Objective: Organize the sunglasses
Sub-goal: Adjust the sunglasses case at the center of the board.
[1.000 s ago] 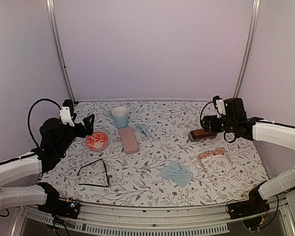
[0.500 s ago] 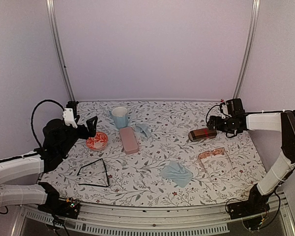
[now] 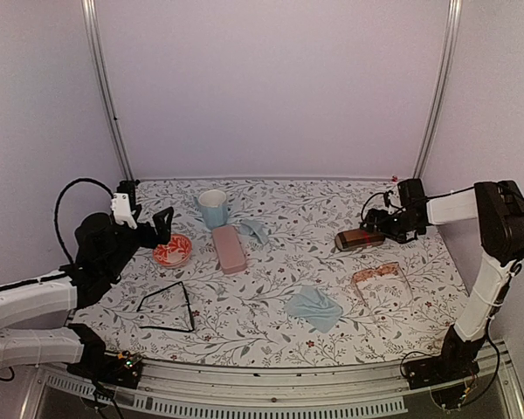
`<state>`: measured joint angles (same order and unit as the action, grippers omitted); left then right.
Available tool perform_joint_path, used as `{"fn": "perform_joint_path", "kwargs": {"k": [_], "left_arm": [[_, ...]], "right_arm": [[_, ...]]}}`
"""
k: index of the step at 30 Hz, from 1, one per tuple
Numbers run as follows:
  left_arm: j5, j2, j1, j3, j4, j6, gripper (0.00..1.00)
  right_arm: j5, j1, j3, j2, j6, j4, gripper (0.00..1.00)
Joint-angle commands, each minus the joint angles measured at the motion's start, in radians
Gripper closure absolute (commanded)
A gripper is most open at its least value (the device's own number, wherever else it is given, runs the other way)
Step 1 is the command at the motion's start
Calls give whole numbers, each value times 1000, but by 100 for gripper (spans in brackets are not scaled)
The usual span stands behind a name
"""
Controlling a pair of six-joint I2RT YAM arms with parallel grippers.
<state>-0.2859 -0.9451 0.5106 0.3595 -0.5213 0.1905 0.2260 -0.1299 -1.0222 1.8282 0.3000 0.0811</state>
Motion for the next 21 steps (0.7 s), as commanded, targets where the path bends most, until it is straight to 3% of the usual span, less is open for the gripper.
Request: {"fn": "perform_joint_path", "kwargs": {"k": [1, 7, 15, 21], "left_arm": [[-12, 21, 16, -23, -23, 3, 1], [-18, 15, 16, -37, -37, 9, 1], [-25, 4, 19, -38, -40, 12, 1], [-24, 0, 20, -40, -44, 11, 1]], "right_arm": [[97, -1, 1, 22, 25, -36, 1], [112, -76, 61, -23, 32, -56, 1], [133, -270, 88, -43, 62, -79, 1], [2, -309, 61, -89, -15, -15, 1]]}}
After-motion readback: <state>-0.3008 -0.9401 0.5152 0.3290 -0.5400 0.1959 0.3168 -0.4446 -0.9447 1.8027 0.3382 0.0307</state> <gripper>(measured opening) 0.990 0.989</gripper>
